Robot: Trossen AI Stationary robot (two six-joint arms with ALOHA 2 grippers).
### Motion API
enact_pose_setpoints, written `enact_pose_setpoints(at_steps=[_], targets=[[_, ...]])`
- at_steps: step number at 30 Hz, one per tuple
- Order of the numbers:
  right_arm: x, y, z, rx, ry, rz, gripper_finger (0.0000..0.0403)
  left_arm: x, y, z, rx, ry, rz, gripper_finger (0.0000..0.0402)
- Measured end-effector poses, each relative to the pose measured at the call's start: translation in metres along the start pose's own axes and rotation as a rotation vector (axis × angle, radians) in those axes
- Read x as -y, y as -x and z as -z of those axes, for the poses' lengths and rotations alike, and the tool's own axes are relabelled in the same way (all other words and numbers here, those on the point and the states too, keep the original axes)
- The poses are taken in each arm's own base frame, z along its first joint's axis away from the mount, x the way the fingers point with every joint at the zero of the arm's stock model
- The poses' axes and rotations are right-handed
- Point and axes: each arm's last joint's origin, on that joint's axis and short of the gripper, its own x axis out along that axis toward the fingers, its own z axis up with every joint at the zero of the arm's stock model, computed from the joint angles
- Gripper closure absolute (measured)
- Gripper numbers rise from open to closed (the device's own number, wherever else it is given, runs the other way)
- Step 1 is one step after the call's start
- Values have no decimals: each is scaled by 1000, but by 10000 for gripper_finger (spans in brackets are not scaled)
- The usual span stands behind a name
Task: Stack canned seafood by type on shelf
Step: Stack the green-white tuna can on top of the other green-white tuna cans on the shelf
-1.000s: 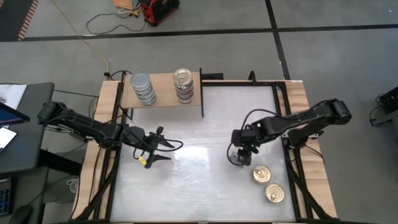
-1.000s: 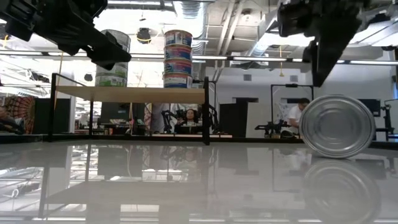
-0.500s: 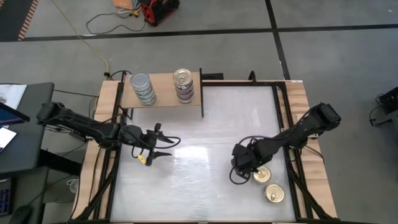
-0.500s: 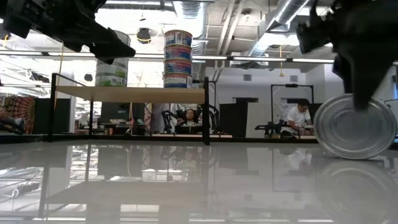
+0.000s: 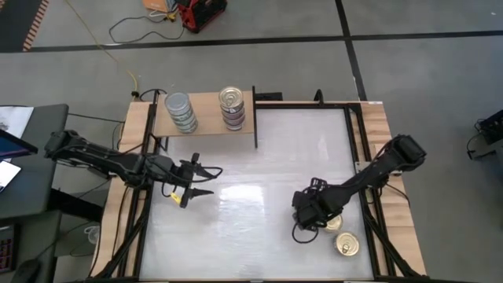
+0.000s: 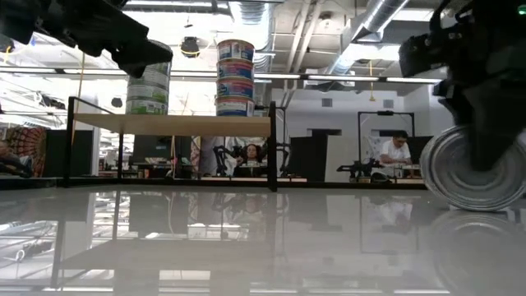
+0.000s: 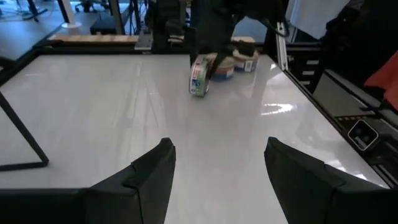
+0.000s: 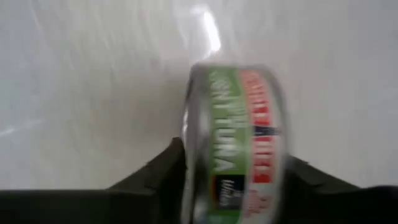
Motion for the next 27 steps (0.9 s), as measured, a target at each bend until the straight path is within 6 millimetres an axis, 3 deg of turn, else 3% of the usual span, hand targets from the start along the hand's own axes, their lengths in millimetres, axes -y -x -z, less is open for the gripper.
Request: enact_pose_setpoints(at_steps=[3, 10, 17, 27], targets=[[0, 3, 0, 50, 35, 28, 251, 1, -6, 4, -31, -19, 0, 166], [-6, 13, -19, 280, 130, 92, 251, 2, -27, 6, 3, -181, -132, 165], [-13, 39, -53, 633, 274, 285, 250, 9, -49, -18, 19, -295, -135, 166], [-7, 55, -93, 854, 374, 401, 249, 31, -85, -45, -25, -490, -296, 163]])
